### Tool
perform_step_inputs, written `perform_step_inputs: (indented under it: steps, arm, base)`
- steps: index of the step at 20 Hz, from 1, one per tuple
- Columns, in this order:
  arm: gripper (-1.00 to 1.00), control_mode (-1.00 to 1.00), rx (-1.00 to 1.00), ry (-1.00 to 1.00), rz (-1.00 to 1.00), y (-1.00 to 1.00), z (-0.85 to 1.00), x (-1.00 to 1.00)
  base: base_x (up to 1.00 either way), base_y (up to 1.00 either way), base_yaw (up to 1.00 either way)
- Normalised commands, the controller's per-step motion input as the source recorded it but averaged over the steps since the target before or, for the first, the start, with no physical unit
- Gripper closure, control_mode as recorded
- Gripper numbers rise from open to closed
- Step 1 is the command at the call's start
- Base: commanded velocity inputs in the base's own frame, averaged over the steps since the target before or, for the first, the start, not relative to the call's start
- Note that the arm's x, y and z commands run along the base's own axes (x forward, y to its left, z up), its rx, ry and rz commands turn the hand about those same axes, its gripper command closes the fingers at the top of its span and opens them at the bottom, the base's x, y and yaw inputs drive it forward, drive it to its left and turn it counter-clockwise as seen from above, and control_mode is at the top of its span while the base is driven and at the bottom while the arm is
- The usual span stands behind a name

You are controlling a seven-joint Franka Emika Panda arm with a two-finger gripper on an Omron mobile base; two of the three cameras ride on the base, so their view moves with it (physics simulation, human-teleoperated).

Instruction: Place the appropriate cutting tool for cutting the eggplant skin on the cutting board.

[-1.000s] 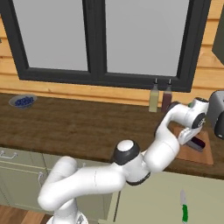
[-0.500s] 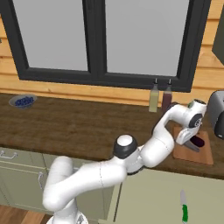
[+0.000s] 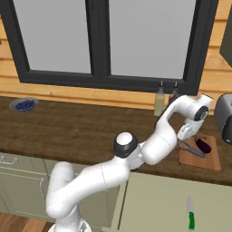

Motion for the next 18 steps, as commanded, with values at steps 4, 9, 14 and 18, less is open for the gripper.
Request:
perform_step_inputs:
  steps: [4, 9, 14, 18]
  arm:
    - [-1.00, -1.00, -0.08, -0.06, 0.00, 1.00, 0.04, -0.57]
    - [-1.00, -1.00, -0.25, -0.17, 0.04, 1.00, 0.00, -0.76]
    - [-1.00, -1.00, -0.34, -0.25, 0.04, 1.00, 0.03, -0.80]
    - [-1.00, -1.00, -0.23, -0.30, 0.00, 0.97, 0.06, -0.97]
  base:
    - [0.00, 0.00, 0.00]
    - [0.00, 0.00, 0.00]
    - [0.00, 0.00, 0.00]
    - [0.00, 0.00, 0.00]
